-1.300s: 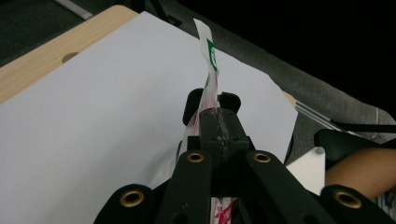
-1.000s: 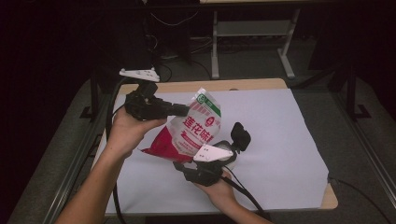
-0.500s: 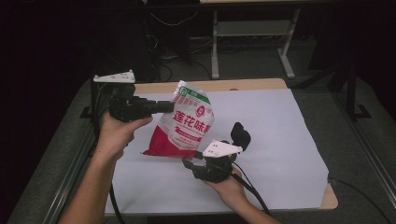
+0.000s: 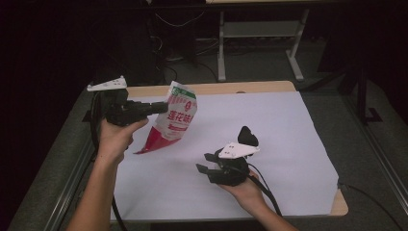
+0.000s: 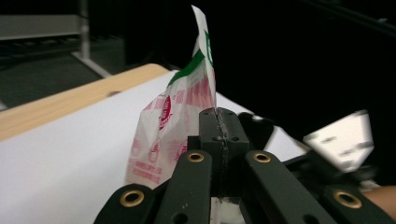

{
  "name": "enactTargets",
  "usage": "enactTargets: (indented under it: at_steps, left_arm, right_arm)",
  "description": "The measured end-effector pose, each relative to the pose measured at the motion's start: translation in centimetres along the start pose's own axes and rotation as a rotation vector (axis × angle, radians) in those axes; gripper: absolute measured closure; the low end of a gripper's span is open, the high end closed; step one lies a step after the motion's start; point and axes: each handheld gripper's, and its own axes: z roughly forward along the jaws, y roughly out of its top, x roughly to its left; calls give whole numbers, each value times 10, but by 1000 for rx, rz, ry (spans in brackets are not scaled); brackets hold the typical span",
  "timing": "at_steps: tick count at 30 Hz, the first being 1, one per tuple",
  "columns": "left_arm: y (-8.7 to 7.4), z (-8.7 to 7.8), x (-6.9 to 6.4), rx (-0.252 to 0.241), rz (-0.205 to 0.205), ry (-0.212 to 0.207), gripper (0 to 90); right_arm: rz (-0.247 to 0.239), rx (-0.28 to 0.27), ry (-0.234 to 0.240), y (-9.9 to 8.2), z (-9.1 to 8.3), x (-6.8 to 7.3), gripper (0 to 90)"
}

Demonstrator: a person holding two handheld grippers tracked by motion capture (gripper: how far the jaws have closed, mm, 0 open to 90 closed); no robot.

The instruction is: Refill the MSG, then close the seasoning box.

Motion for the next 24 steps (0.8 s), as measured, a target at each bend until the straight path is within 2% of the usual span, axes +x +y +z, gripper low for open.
enactTargets:
  at_steps: [4,7,14,16,19,24]
  left_arm:
    - [-8,0,12,-22,16,40,900]
    - [-13,5,17,-28,28,51,900]
    - [-27,26,19,10,68,77,900]
    - [-32,30,19,14,87,102,900]
    - [-39,31,20,-4,99,101,900]
    - [-47,27,20,-18,77,80,899]
  right_arm:
    - [-4,5,3,2,-14,-8,509]
    - [-16,19,-1,1,-25,-15,495]
    - [-15,31,9,-4,-49,-30,466]
    - [-16,33,12,-6,-54,-33,461]
    - [-15,35,14,-9,-59,-36,448]
    - [-7,33,12,-14,-65,-40,447]
